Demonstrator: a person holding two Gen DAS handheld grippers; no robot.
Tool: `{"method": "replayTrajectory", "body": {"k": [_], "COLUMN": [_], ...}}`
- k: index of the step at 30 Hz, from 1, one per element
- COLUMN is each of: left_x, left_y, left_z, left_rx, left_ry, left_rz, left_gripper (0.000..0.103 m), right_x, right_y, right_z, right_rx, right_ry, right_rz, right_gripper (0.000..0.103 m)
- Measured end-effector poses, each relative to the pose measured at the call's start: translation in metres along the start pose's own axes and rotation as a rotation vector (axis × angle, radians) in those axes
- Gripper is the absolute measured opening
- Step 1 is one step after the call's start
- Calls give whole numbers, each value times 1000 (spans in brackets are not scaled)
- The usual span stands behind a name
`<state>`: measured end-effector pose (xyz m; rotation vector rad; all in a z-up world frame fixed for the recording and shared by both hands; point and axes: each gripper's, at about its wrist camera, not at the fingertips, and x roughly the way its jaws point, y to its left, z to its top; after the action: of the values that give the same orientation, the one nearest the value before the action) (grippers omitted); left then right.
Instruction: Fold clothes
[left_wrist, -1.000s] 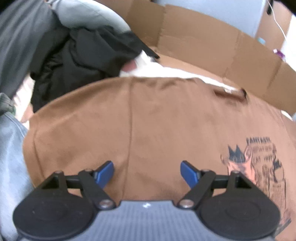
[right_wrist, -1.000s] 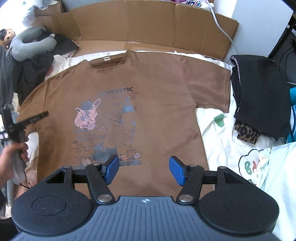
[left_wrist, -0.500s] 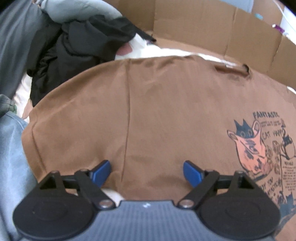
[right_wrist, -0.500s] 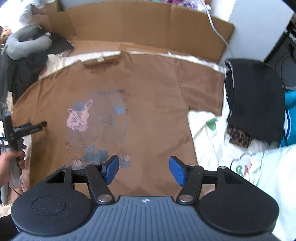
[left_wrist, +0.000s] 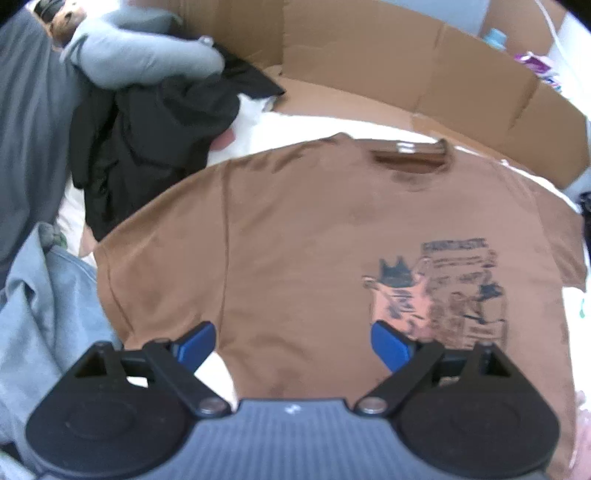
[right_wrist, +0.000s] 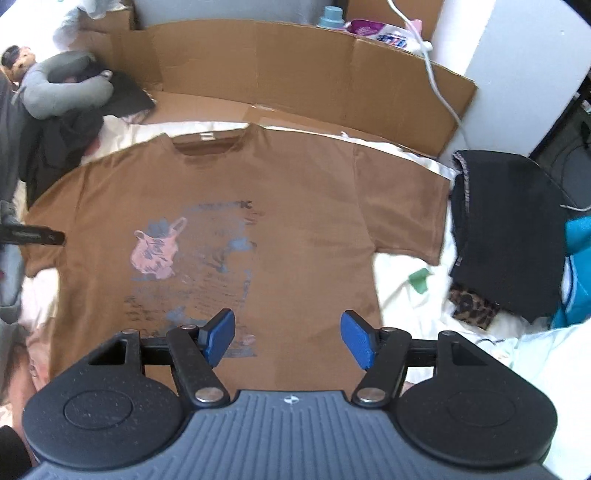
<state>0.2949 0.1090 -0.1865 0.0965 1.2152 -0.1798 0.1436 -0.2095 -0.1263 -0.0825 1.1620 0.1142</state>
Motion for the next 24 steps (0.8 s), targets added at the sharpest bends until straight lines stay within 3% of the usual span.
{"method": "replayTrajectory", "body": {"k": [5, 14, 24], "left_x": [-49, -133, -204], "left_y": [-24, -92, -155], "left_z": [13, 27, 30], "left_rx": [-3, 132, 163], "left_ry": [5, -79, -177], "left_rz": [4, 57, -92], "left_gripper": [93, 99, 99], "right_x": [-23, -64, -109], "right_y": [-13, -30, -43], "right_z": [5, 11, -1], "right_rx": [20, 63, 50], "right_ry": [-53, -145, -189], "right_rz": [40, 118, 125], "right_gripper": [70, 70, 70]}}
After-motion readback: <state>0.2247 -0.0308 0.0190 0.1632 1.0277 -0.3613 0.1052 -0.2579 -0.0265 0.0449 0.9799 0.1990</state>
